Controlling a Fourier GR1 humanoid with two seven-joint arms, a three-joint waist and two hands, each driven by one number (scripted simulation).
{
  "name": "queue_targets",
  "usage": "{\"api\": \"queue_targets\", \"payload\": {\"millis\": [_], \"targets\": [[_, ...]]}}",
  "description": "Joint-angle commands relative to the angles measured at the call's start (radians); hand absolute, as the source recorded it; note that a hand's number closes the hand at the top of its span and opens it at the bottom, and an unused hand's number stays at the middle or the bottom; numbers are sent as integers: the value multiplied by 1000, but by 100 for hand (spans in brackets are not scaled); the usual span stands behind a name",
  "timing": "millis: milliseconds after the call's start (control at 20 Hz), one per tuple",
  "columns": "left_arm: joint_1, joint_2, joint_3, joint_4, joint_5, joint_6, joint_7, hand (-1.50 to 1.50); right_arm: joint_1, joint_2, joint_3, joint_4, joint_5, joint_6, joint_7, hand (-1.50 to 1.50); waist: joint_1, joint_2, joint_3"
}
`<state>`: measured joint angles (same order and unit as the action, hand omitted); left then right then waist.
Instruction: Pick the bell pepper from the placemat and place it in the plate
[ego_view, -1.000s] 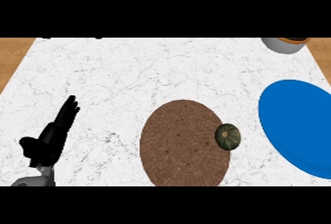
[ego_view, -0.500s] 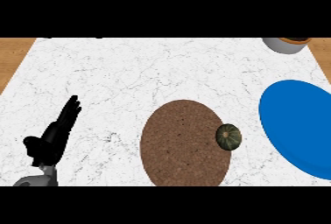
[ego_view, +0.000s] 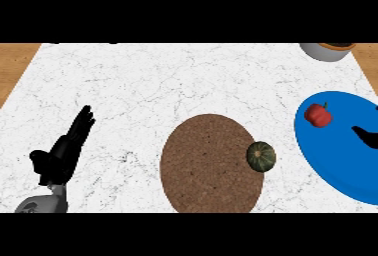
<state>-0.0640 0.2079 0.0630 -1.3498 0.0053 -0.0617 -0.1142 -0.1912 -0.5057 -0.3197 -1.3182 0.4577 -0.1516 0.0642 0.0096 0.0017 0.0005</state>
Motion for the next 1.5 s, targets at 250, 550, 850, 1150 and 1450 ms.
{"api": "queue_targets", "payload": {"millis": [250,550,850,1150,1450], "targets": [[-3,6,30,42,0,-21,-50,0,-157,32,-115,248,-114,-47,-88,-150,-1,2,0],[71,-34,-17,-75,-24,14,6,0,-92,21,-302,190,-354,23,-169,-150,-10,-3,1],[17,-2,26,-20,-11,2,13,0,97,2,-468,185,-590,248,-288,-150,-30,-4,1],[2,-4,30,-31,1,-11,22,0,179,-186,-570,515,-632,490,-551,-150,-15,-1,3],[30,-25,25,-44,-15,7,13,0,171,-317,-533,780,-562,602,-773,-150,-5,0,2]]}}
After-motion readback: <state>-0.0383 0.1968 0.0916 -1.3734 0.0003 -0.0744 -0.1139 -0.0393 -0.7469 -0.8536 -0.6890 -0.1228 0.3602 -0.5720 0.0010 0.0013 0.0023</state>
